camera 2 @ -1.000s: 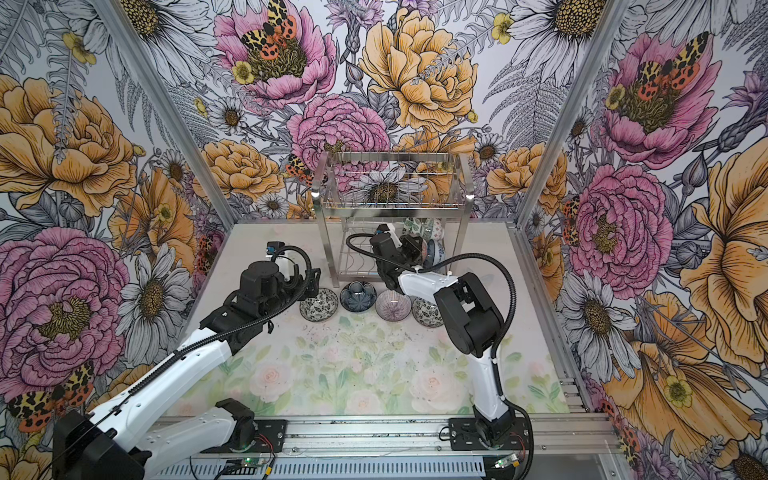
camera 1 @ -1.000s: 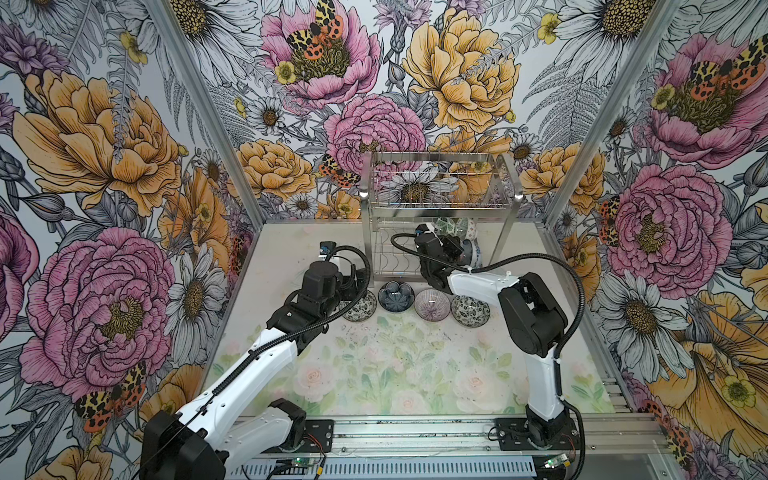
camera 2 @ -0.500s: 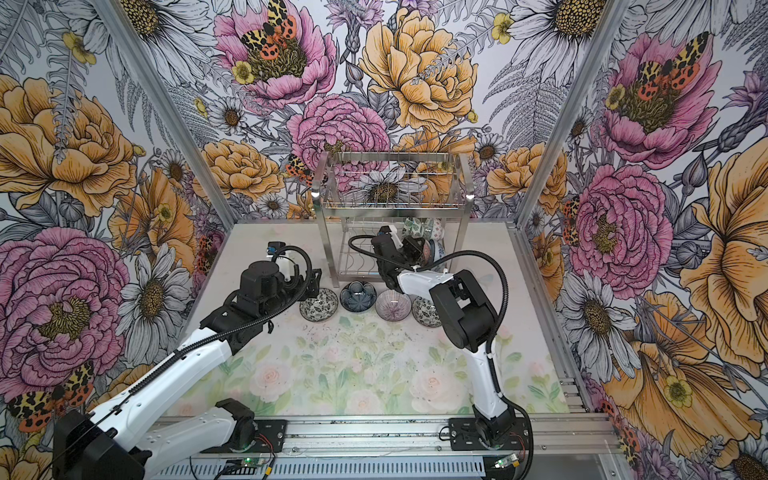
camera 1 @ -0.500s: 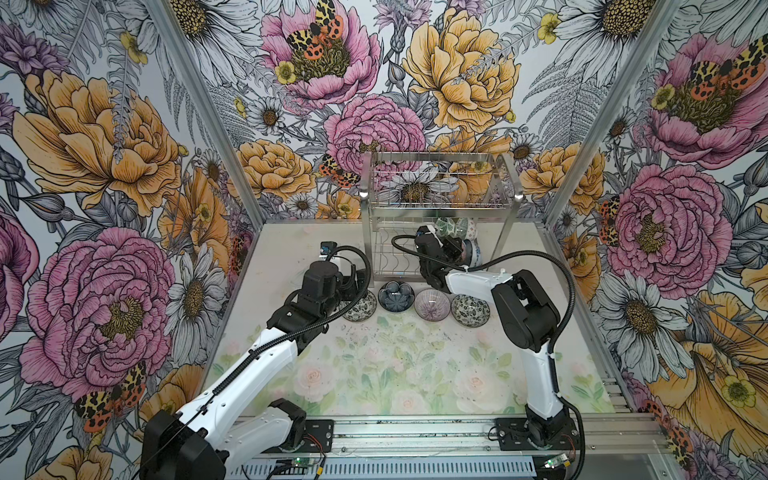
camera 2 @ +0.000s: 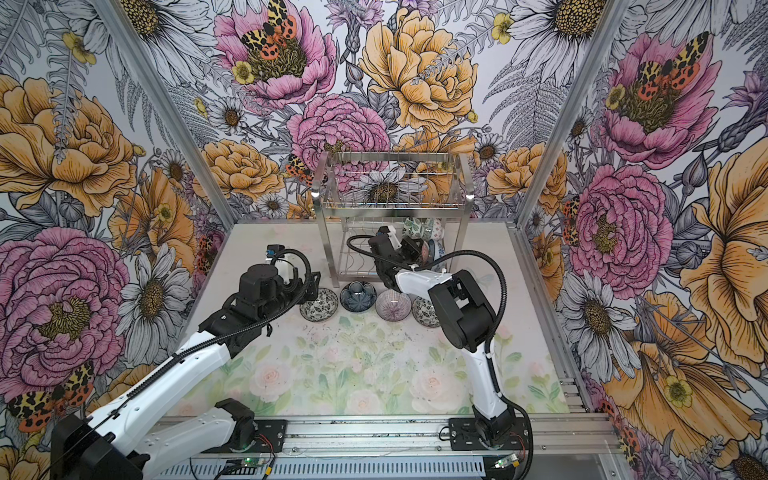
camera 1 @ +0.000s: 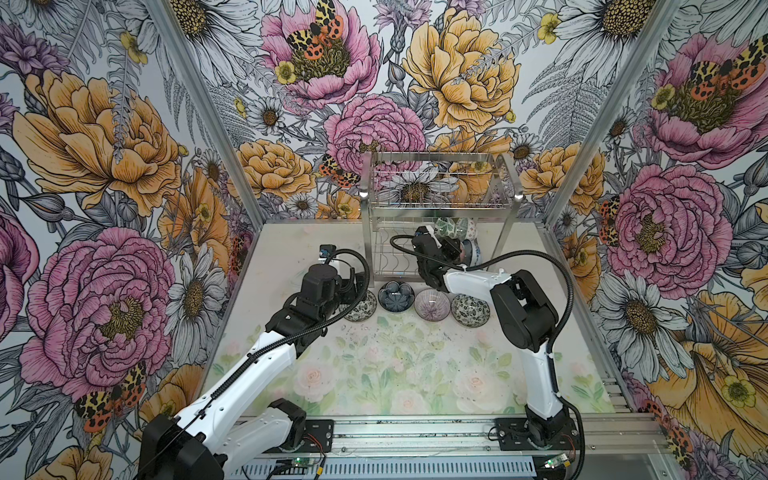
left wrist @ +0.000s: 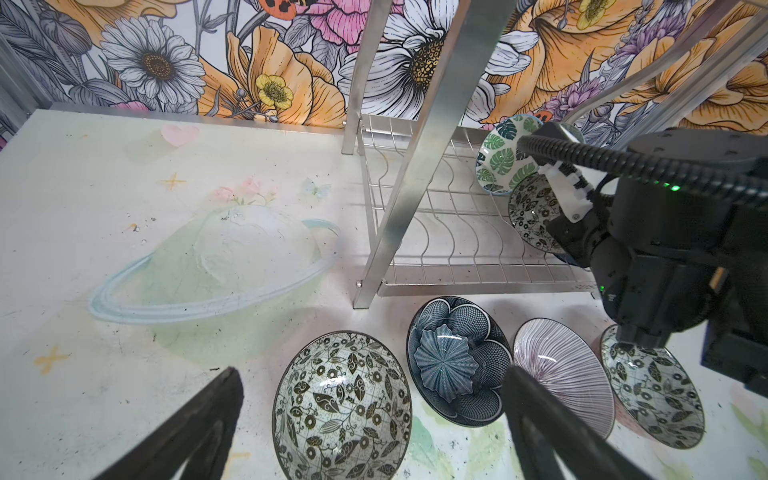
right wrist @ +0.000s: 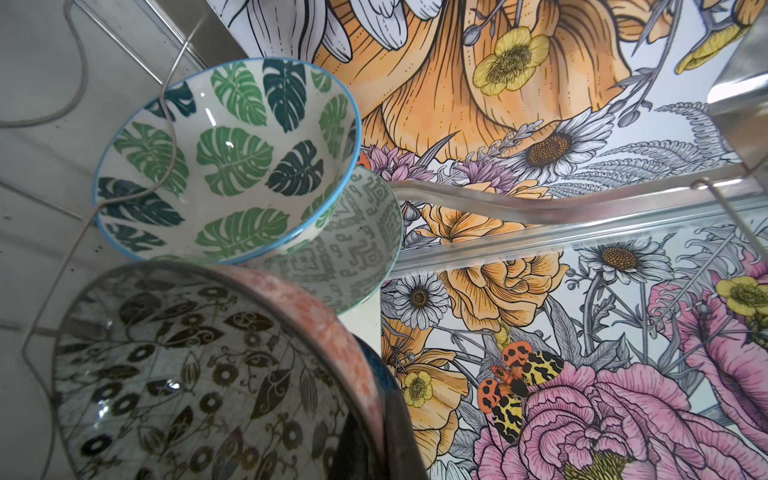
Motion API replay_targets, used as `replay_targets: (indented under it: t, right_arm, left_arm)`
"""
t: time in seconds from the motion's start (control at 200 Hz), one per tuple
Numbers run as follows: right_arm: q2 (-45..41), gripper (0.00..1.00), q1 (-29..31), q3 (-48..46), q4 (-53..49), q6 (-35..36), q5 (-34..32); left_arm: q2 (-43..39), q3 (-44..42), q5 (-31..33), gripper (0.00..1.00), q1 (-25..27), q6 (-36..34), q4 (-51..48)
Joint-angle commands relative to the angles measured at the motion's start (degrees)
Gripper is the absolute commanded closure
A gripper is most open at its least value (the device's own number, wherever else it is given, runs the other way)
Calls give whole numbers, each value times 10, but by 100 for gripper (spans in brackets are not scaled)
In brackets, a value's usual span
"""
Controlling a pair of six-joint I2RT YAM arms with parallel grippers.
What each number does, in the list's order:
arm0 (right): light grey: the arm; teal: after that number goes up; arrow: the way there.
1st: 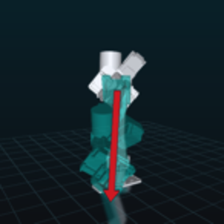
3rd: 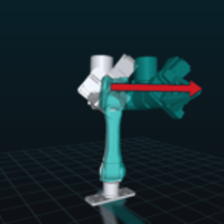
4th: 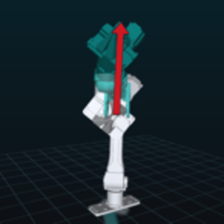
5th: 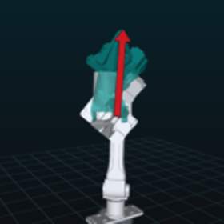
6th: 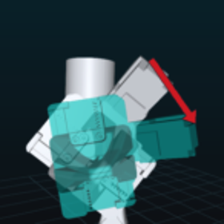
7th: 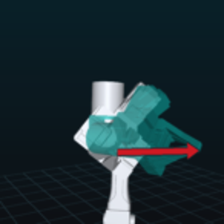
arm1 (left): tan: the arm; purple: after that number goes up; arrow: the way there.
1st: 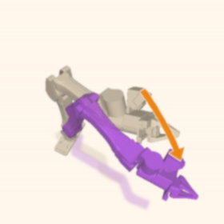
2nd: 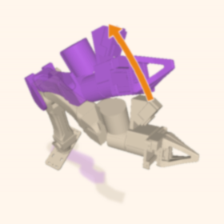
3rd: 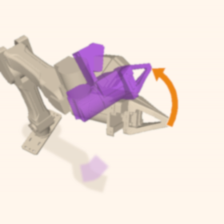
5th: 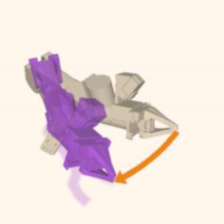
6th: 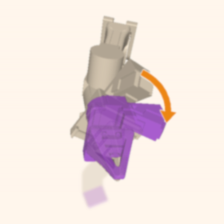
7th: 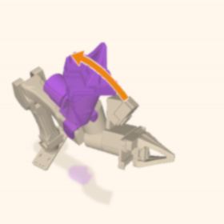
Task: Load the bowls into the dish rack
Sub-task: 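Lower the leaf-pattern bowl into the rack slots with the right gripper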
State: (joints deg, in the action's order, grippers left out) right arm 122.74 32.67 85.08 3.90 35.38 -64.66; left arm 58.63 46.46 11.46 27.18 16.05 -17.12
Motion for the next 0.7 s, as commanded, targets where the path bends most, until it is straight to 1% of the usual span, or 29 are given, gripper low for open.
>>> replay_targets:
  t: [0.0, 0.125, 0.28, 0.465, 0.535, 0.585, 0.62, 0.696]
  right_arm:
    - [5, 92, 15, 22, -17, -37, 35]
    - [6, 87, 20, 27, -32, -50, 40]
    - [3, 83, 21, 31, -48, -68, 50]
    - [4, 79, 21, 34, -54, -70, 51]
    - [-4, 75, 21, 34, -61, -74, 52]
    - [-15, 68, 22, 31, -67, -76, 55]
    - [-25, 59, 23, 28, -72, -80, 58]
    - [-49, 35, 23, 19, -84, -92, 70]
  left_arm:
    - [-13, -5, -10, 1, -6, -4, -3]
    - [-17, -4, -12, 1, -7, -3, -6]
    - [-23, -6, -12, 1, -7, -3, -11]
    - [-30, -9, -9, 1, -7, -2, -19]
    - [-36, -11, -5, 1, -8, 1, -30]
    - [-42, -14, -6, 1, -12, 7, -42]
    - [-49, -17, -6, 1, -15, 12, -51]
    - [-68, -28, -13, 1, -28, 25, -70]
